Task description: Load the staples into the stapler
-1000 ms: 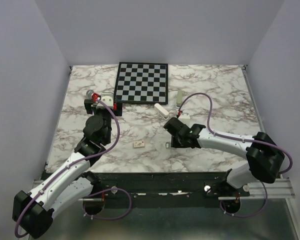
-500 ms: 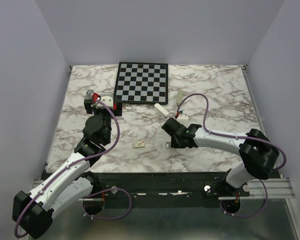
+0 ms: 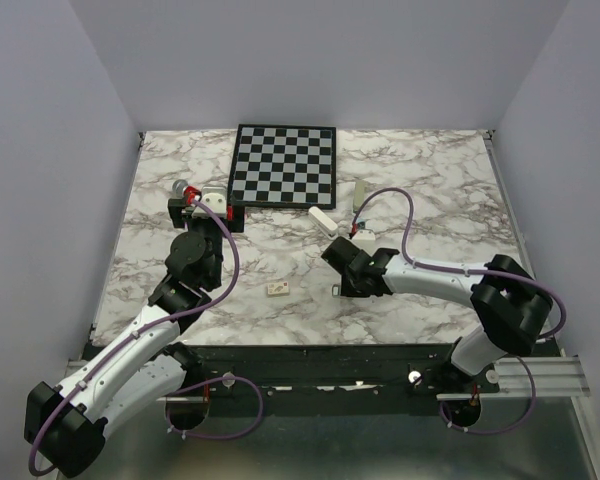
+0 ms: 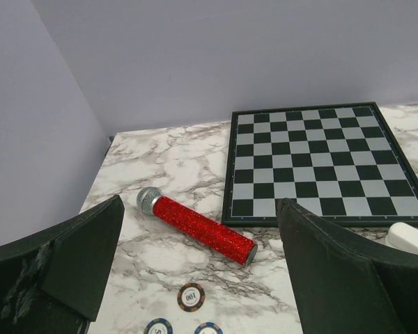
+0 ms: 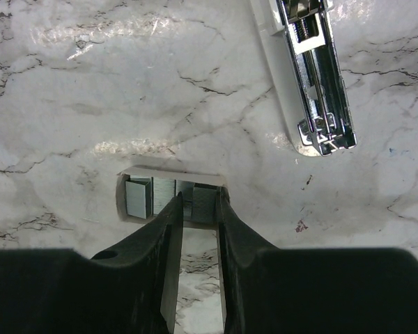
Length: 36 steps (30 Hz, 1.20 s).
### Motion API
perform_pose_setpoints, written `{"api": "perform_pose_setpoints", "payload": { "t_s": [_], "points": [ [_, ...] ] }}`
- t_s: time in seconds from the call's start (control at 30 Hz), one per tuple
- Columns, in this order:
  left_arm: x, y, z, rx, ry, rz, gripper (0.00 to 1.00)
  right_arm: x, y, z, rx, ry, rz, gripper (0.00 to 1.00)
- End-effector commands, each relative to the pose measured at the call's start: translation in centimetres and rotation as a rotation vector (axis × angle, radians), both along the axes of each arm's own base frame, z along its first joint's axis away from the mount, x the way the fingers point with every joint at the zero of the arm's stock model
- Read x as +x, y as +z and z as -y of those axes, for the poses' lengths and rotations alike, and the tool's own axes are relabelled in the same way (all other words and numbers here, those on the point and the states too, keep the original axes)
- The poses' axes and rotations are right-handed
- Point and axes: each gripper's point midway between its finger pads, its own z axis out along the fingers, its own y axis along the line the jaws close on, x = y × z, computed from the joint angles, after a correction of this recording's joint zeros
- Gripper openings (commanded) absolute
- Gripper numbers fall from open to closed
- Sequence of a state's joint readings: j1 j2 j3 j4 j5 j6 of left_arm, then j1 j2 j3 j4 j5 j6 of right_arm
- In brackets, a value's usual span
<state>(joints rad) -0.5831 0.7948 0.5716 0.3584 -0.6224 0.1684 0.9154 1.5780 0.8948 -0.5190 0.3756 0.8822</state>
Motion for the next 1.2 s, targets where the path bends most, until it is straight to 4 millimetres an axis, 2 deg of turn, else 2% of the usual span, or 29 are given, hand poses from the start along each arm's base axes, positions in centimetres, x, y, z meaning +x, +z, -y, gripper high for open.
{"api": "perform_pose_setpoints", "payload": {
  "t_s": [0.0, 0.33, 0.5, 0.63, 0.93, 1.0, 1.1, 1.13, 1.17],
  "points": [
    [-0.3, 0.2, -0.4, -0.012, 0.016, 0.017, 0.99, 0.8, 0.4, -0.2, -0.008, -0.03, 0.029, 0.32],
    [-0.3, 0.1, -0.2, -0.011, 0.01, 0.015, 0.99, 0.9, 0.0, 0.0, -0.033, -0.03, 0.026, 0.31],
    [-0.2, 0.1, -0.2, -0.01, 0.01, 0.014, 0.99, 0.9, 0.3, 0.3, -0.046, -0.029, 0.036, 0.25],
    [-0.2, 0.1, -0.2, -0.009, 0.012, 0.013, 0.99, 1.3, 1.4, -0.1, -0.024, -0.014, 0.056, 0.2],
    [-0.2, 0.0, -0.3, 0.002, 0.017, 0.011, 0.99, 2.0, 5.3, -0.2, 0.013, 0.064, 0.143, 0.19],
    [-0.2, 0.0, -0.3, 0.002, 0.019, 0.012, 0.99, 2.2, 6.2, 0.1, 0.006, 0.105, 0.166, 0.19],
    [-0.2, 0.0, -0.3, 0.004, 0.017, 0.011, 0.99, 2.6, 6.5, 1.2, -0.017, 0.164, 0.183, 0.19],
    [-0.2, -0.1, -0.3, 0.004, 0.017, 0.01, 0.99, 3.4, 7.4, 1.4, 0.013, 0.161, 0.221, 0.19],
    [-0.2, 0.0, -0.3, 0.005, 0.016, 0.01, 0.99, 2.9, 6.7, 1.9, 0.022, 0.182, 0.209, 0.19]
  ]
}}
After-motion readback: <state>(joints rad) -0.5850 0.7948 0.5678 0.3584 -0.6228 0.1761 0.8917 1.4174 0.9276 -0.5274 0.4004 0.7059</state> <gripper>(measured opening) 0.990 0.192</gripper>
